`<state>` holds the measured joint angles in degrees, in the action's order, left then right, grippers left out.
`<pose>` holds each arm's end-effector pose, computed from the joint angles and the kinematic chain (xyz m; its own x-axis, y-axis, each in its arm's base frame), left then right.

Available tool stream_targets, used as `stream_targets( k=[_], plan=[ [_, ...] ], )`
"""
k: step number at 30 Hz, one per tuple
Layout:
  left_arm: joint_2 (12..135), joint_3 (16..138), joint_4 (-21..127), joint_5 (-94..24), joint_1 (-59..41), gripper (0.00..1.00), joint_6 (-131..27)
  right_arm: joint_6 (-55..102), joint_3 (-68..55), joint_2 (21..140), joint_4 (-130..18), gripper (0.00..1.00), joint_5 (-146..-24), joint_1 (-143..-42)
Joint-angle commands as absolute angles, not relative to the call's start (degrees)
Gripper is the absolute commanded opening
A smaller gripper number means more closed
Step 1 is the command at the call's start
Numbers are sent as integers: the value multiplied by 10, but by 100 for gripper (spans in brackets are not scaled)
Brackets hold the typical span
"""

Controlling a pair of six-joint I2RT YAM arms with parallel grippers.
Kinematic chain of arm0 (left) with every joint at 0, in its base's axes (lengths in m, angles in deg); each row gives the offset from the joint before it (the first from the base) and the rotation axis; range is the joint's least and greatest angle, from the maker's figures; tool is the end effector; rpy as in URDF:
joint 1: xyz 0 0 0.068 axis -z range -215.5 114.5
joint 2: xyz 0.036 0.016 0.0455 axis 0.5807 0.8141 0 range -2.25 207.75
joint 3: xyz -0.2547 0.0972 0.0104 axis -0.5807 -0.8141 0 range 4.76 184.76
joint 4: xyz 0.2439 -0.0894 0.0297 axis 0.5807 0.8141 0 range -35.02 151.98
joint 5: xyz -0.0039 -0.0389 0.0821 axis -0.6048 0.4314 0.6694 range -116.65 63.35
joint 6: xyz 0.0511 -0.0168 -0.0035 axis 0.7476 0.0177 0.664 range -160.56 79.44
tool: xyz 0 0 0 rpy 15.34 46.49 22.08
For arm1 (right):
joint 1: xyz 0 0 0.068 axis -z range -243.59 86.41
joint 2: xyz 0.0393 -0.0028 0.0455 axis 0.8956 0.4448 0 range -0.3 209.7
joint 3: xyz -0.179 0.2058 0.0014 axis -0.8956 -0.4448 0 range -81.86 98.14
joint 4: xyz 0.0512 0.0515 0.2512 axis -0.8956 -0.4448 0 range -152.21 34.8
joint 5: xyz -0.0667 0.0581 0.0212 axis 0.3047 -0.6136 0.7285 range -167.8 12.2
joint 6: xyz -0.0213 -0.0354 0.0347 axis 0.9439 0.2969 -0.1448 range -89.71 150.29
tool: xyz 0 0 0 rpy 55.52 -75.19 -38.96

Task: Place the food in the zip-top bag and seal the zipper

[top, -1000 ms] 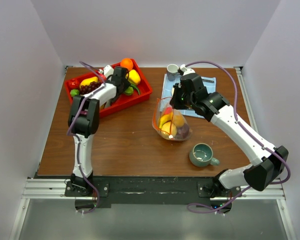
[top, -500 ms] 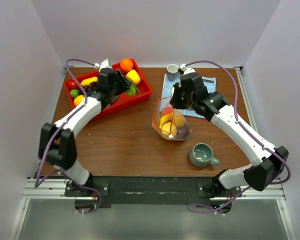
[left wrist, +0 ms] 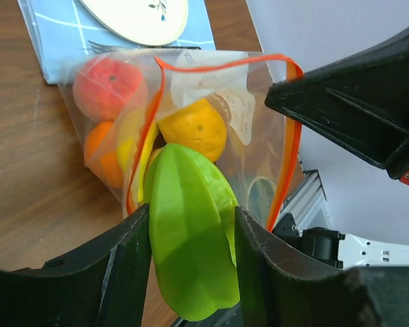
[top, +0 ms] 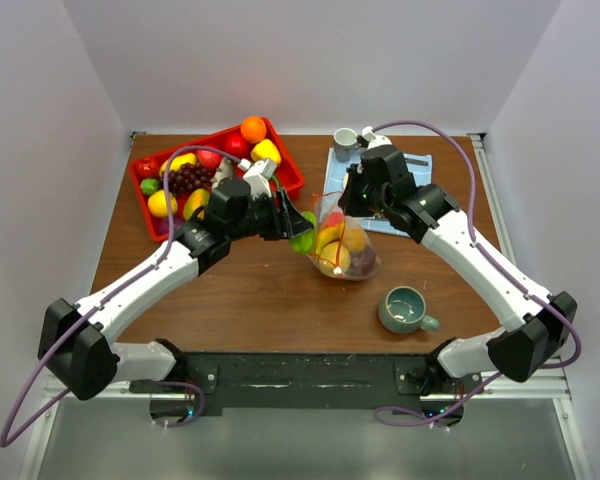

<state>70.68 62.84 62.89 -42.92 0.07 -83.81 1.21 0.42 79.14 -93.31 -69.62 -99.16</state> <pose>0.2338 -0.1793 0.3193 -0.7557 -0.2681 -0.5975 0.3443 0.6135 -0.7107 0.2491 0.1720 0.3819 -0.6444 0.1306 -0.7535 -0.1924 0.9259 0.3250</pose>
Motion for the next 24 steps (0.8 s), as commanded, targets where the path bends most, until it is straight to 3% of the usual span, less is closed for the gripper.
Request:
stream_targets(
  k=[1,7,11,16,19,20,24],
  plan=[
    [706,621,603,-448,23,15,-870,-2,-1,766,-900,0,-694,-992],
    [771,664,583,-463,27,16,-894,-6,-11,747,-906,0,-702,-993],
    [807,691,581,-464,27,26,-921,-12,-19,729,-910,0,-710,-993],
    [838,715,566,-455,27,48,-948,-24,-45,716,-898,0,-728,-993],
    [850,727,564,-455,29,66,-958,-27,-53,712,-897,0,-726,-995],
    [851,729,564,-455,28,77,-958,-27,-53,710,-898,0,-723,-994],
    [850,728,561,-475,31,89,-951,-19,-42,716,-908,0,-712,-995]
  ],
)
